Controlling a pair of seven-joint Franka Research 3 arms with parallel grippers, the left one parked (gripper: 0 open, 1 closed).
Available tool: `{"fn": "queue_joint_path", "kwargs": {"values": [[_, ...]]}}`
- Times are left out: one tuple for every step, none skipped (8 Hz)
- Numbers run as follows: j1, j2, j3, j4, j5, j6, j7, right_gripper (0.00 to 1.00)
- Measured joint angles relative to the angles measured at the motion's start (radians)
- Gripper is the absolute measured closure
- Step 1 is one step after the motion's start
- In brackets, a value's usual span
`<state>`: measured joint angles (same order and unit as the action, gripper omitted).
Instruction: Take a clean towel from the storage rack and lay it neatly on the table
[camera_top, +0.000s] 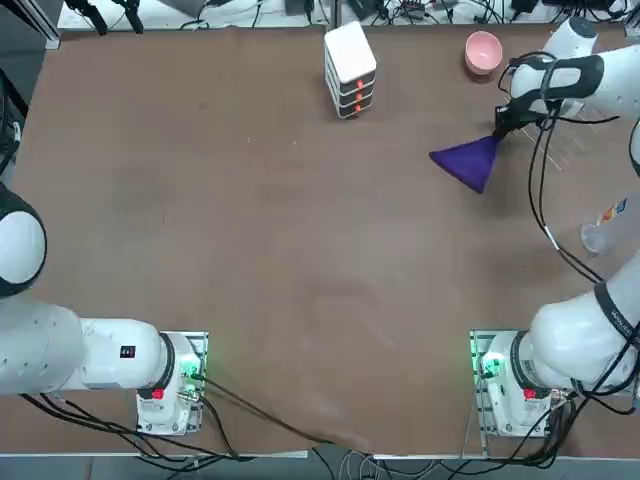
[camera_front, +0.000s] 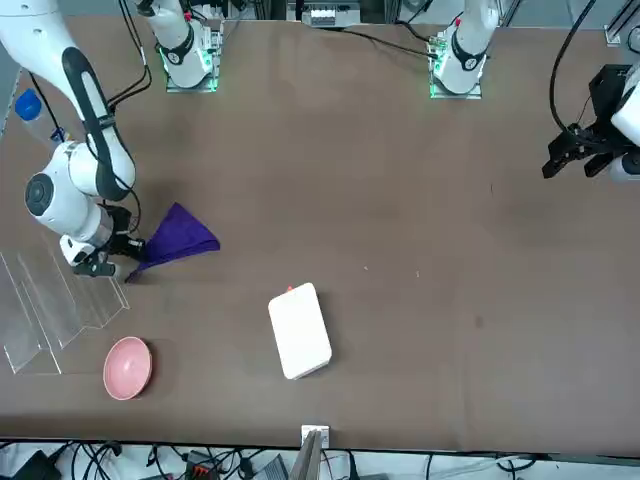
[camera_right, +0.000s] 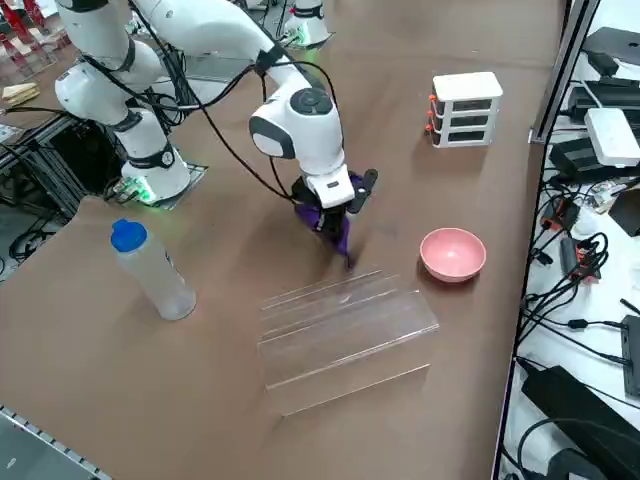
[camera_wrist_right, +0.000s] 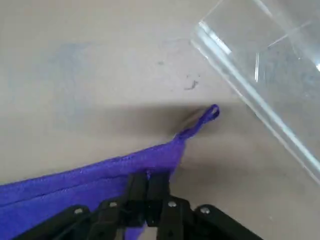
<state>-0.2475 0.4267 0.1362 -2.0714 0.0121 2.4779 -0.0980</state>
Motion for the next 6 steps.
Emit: {"fn": "queue_joint_path", "kwargs": {"values": [[0.001, -0.021, 0.018, 0.003, 0.000, -0.058, 0.000, 0.99], [0.002, -0.051, 0.045, 0.005, 0.003, -0.140, 0.001, 0.99], [0.004, -0.081, 0.075, 0.004, 0.019, -0.230, 0.002, 0.99], [0.006, -0.105, 0.109, 0.002, 0.051, -0.314, 0.002, 0.99], [0.008, -0.125, 0.138, 0.000, 0.074, -0.389, 0.002, 0.99], [0.010, -0.145, 0.160, -0.008, 0.090, -0.443, 0.002, 0.99]]}}
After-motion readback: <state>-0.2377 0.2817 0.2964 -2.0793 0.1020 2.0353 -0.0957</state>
